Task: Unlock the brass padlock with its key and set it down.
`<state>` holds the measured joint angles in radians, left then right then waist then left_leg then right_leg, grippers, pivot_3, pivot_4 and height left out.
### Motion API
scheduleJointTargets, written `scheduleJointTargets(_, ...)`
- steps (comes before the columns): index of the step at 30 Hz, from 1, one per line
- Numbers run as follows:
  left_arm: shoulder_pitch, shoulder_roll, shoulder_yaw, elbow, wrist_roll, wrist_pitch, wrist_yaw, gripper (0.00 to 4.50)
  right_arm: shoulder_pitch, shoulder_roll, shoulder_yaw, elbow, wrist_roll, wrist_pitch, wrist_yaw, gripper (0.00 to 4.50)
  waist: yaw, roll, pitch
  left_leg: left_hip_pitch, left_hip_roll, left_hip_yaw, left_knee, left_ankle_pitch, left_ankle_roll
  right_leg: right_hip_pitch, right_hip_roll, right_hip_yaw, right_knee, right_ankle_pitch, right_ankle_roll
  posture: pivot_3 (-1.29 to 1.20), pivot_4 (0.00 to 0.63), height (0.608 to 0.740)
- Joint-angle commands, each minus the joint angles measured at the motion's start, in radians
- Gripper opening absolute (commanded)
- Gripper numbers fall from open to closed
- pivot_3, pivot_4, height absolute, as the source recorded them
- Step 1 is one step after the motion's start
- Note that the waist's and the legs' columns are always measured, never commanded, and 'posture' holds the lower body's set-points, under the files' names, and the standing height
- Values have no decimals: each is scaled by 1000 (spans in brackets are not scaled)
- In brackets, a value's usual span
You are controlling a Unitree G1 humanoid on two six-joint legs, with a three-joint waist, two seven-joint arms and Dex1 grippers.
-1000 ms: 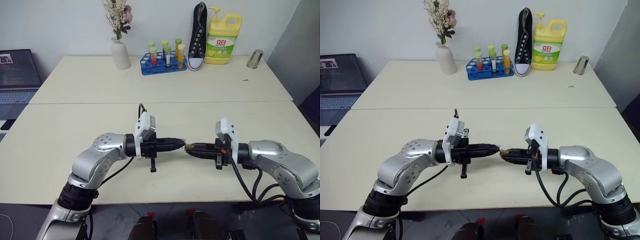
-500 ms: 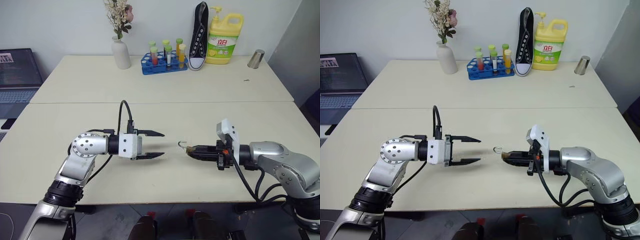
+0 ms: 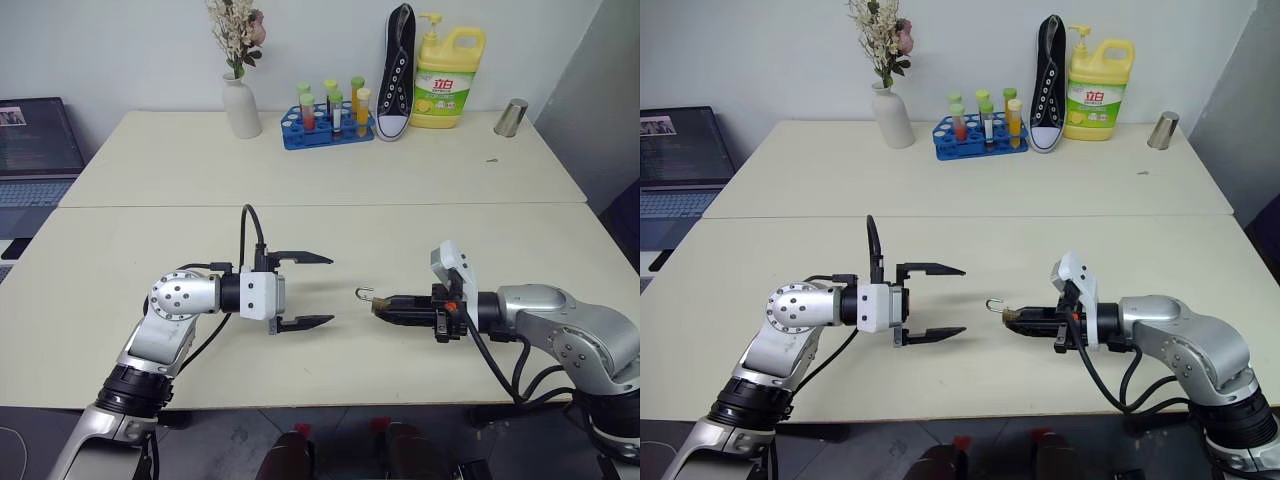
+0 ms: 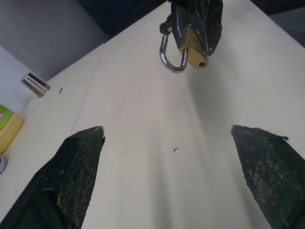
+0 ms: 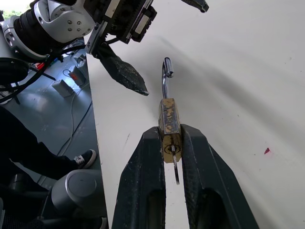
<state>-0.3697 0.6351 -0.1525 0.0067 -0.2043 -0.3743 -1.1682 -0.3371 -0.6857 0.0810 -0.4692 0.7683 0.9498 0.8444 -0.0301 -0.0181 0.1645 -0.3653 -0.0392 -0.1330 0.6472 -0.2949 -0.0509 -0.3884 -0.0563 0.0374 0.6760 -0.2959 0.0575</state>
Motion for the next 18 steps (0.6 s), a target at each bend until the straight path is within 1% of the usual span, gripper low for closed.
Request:
scheduleJointTargets(1,2,8,15,-23,-13,-9,7,4500,-25,-5,-24,-25,22,6,-3,133,0,0,0,0,0,0,0,0,0,0,0,0,0,0,0,0,150,740)
scheduleJointTargets(4,10,17,20,-30,-11,-20,5,4500,-30,4,-26,-16,26,17,-14,133,0,0,0,0,0,0,0,0,0,0,0,0,0,0,0,0,150,740)
scheduleJointTargets(9,52,56,30,-52,-7,-55,-4,4500,-60,46,6,34,11,60,-56,133,-2,0,0,0,0,0,0,0,0,0,0,0,0,0,0,0,150,740)
scheduleJointTargets(14,96,90,35,-62,-6,-103,-6,4500,-119,92,75,133,-24,134,-98,133,-2,0,0,1,0,0,-1,0,0,0,0,1,1,0,0,0,150,740)
scheduleJointTargets(18,112,89,24,-85,-11,-111,2,4500,-173,127,154,231,-73,162,-95,133,-2,1,0,0,0,0,0,0,0,0,0,0,1,0,0,0,150,740)
